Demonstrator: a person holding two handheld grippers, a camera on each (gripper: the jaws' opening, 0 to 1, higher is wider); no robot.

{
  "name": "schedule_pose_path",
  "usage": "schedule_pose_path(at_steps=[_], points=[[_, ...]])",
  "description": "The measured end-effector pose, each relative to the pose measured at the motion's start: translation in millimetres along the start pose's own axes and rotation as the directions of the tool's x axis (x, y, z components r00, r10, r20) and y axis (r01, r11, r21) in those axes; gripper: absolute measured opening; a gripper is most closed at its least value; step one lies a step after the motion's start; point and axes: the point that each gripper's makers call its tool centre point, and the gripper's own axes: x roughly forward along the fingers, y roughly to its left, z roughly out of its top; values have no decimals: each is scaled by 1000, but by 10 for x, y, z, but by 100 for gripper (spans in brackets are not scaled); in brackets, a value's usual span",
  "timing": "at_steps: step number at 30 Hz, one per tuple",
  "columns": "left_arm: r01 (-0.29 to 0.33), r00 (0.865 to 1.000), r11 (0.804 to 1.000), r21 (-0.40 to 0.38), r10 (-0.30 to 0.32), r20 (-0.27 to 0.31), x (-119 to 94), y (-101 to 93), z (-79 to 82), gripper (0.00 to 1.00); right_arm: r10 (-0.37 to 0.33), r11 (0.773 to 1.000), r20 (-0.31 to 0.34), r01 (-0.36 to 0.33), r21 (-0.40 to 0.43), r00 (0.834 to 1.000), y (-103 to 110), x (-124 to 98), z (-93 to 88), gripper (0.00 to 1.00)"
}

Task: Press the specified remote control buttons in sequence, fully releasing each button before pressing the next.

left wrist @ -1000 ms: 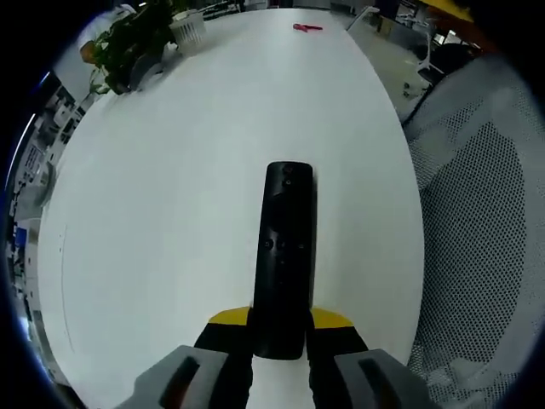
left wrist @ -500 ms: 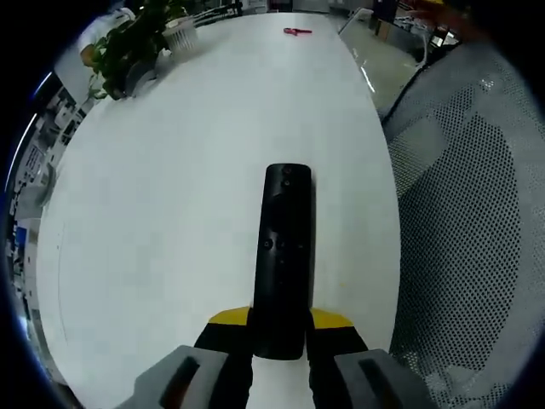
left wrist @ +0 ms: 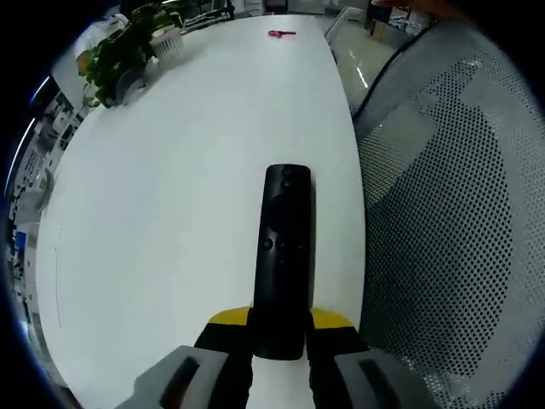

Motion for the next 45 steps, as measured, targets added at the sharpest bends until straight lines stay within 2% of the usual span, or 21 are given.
schedule_pose_path(at_steps=[4, 9, 16, 23, 25, 26, 31, 33, 34, 36, 39, 42, 45], points=[[-2, 1000, 1000, -9, 2, 9, -2, -58, -6, 23, 41, 999, -20, -42, -16, 999, 88, 23, -7, 19], [-4, 999, 1000, -26, 5, 35, -1, -98, -7, 23, 138, 990, -65, -139, -10, 988, 256, 74, -21, 22], [-14, 998, 999, -42, 16, 58, 1, -120, -6, 24, 177, 981, -91, -183, -59, 980, 314, 251, 123, 18], [-34, 993, 999, -39, 38, 111, -15, -133, -11, 24, 228, 968, -189, -243, -59, 955, 379, 556, 68, 16], [-47, 990, 998, -37, 51, 129, -20, -134, -9, 24, 256, 962, -248, -272, -35, 935, 400, 628, -11, 15], [-54, 989, 998, -34, 58, 136, -22, -136, -7, 24, 267, 959, -256, -282, -24, 929, 411, 661, -25, 15], [-84, 984, 996, -13, 85, 155, -33, -137, 5, 24, 279, 959, -293, -280, 40, 914, 413, 891, -98, 13], [-80, 984, 997, -21, 83, 158, -32, -131, 10, 24, 305, 952, -351, -290, 95, 885, 435, 979, -221, 13], [-78, 984, 997, -26, 82, 161, -32, -131, 8, 24, 305, 952, -356, -287, 104, 883, 430, 1013, -239, 13], [-68, 982, 996, -55, 76, 174, -33, -129, 5, 24, 317, 948, -387, -287, 135, 866, 440, 1050, -316, 11], [-48, 979, 995, -85, 63, 191, -28, -127, 3, 24, 318, 948, -416, -280, 152, 852, 436, 1110, -393, 7], [-43, 978, 995, -86, 59, 201, -25, -129, 6, 24, 333, 942, -445, -276, 189, 831, 466, 1124, -436, 5], [-32, 976, 995, -93, 51, 211, -23, -126, 8, 24, 335, 942, -472, -281, 184, 815, 484, 1159, -472, 2]])
